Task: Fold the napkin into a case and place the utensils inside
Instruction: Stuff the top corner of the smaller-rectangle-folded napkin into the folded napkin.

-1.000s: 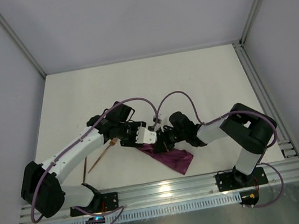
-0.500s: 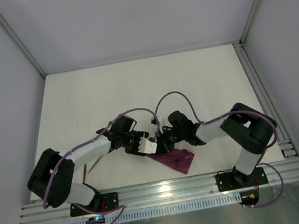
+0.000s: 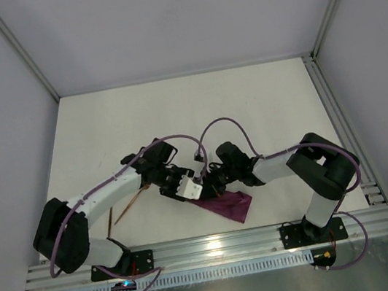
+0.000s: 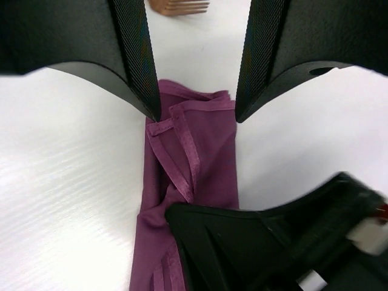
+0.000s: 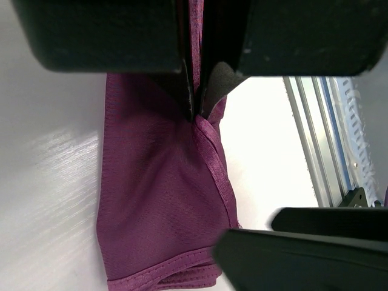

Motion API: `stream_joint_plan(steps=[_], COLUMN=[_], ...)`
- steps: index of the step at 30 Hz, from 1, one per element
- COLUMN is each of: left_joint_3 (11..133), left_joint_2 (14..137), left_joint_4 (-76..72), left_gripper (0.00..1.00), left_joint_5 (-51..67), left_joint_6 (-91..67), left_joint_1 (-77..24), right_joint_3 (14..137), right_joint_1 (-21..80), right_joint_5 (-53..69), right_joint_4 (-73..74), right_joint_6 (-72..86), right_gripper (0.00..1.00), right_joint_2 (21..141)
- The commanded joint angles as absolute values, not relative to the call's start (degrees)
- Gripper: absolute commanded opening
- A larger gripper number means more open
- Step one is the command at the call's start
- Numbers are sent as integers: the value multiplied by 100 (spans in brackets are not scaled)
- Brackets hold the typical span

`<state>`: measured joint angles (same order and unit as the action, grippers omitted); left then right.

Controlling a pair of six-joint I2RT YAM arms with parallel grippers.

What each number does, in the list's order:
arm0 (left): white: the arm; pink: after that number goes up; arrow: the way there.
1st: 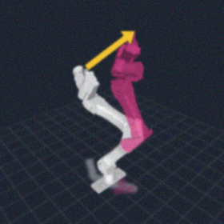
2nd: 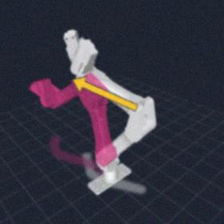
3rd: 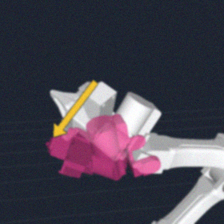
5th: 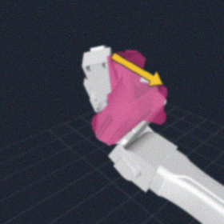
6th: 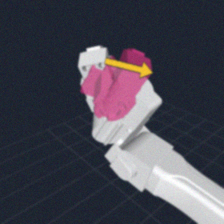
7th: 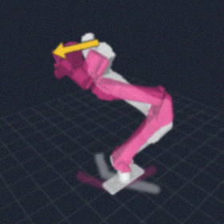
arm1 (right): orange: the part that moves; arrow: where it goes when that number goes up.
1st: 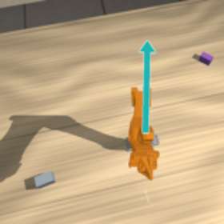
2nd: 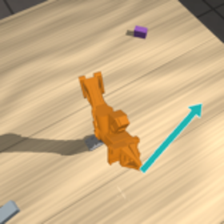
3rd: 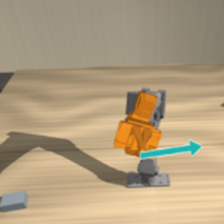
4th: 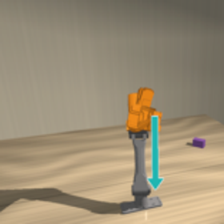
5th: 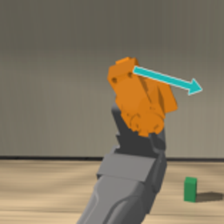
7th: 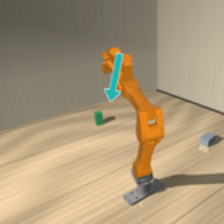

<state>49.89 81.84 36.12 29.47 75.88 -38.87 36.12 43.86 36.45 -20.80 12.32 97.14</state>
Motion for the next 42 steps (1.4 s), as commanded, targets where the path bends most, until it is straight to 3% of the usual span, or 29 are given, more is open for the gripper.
stream_joint_plan(steps=[1, 5, 14, 22, 31, 38, 42], left_joint_3=[5676, 5670, 4597, 4492, 4307, 4175, 4026], left_joint_2=[7893, 8041, 8464, 8543, 8763, 8939, 8824], left_joint_4=[5185, 3888, 1119, 2170, 1635, 1362, 1345], left_gripper=[54, 50, 50, 54, 55, 44, 45], left_joint_5=[3558, 3174, 2689, 2997, 2673, 2602, 2663], left_joint_6=[7990, 7050, 6557, 7435, 7181, 7118, 7269], left_joint_1=[-3841, -3691, -3709, -3744, -4043, -4104, -4175], right_joint_3=[3762, 3779, 3744, 3691, 3770, 3762, 3797], right_joint_1=[4342, 4333, 4333, 4333, 4324, 4298, 4210], right_joint_5=[3709, 3700, 3726, 3656, 3700, 3770, 3893], right_joint_4=[-1960, -1942, -2004, -2039, -2057, -2109, -2180], right_joint_6=[1046, 1037, 1046, 1107, 1116, 1116, 1213], right_gripper=[3, 3, 3, 3, 3, 3, 3], right_joint_2=[9589, 9598, 9598, 9562, 9519, 9484, 9413])
